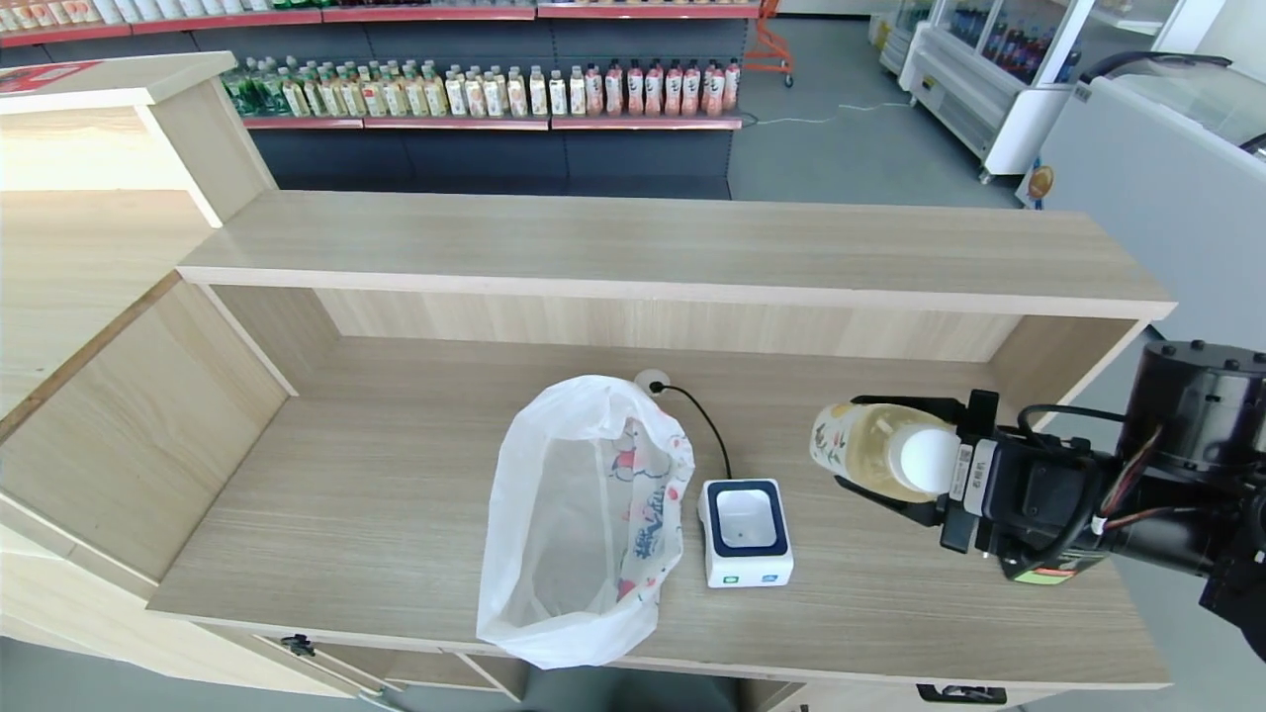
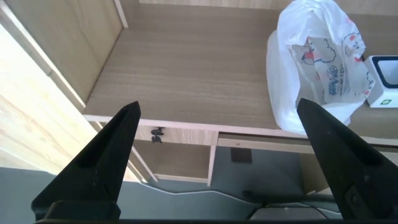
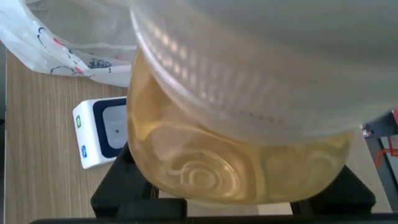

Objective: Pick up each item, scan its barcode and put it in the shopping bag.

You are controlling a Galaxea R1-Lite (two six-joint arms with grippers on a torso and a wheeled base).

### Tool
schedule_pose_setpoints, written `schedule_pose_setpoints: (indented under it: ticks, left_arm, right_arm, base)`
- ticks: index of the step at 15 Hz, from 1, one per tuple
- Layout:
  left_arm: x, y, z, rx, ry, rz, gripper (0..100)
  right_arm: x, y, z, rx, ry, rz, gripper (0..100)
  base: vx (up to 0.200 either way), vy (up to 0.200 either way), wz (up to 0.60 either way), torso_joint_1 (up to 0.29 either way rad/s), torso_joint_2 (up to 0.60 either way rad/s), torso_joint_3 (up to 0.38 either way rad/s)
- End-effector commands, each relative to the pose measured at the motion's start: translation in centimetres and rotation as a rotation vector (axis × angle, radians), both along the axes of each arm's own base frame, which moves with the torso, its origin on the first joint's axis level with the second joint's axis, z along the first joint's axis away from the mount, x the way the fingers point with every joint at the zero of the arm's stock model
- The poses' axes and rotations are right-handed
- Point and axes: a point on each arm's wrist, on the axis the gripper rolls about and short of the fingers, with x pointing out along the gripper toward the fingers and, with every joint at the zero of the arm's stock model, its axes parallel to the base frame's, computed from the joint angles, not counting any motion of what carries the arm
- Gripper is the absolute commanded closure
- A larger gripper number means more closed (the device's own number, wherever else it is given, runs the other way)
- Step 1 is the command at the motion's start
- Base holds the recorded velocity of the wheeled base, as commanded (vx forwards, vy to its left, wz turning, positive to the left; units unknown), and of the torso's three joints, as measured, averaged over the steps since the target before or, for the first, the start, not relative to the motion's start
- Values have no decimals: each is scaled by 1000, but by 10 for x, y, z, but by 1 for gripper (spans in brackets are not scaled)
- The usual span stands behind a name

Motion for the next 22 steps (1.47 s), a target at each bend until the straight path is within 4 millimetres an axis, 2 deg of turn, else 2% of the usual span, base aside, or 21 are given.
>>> schedule_pose_setpoints:
  ticks: [1,3,4,6,9,14,18,22]
  left_arm:
    - [0,0,0,1,0,0,0]
    - [0,0,0,1,0,2,0]
    - [0,0,0,-1,0,0,0]
    - [0,0,0,-2,0,2,0]
    - [0,0,0,-2,0,2,0]
    - [0,0,0,-2,0,2,0]
    - [0,0,0,-2,0,2,0]
    - [0,0,0,-2,0,2,0]
  right_arm:
    - [8,-15,-11,-8,40,-28,100]
    - [14,-28,-15,1,56,-40,100]
    - [17,-43,-20,10,83,-55,100]
    - [21,-49,-27,15,114,-54,100]
    - [28,-49,-41,24,167,-20,100]
    - [43,-48,-52,32,193,25,100]
    - [54,-46,-71,32,233,33,100]
    - [72,-42,-77,36,226,57,100]
  base:
    - [0,0,0,0,0,0]
    - [0,0,0,0,0,0]
    - [0,0,0,0,0,0]
    - [0,0,0,0,0,0]
    - [0,0,0,0,0,0]
    - [0,0,0,0,0,0]
    - [0,0,0,0,0,0]
    - [0,0,0,0,0,0]
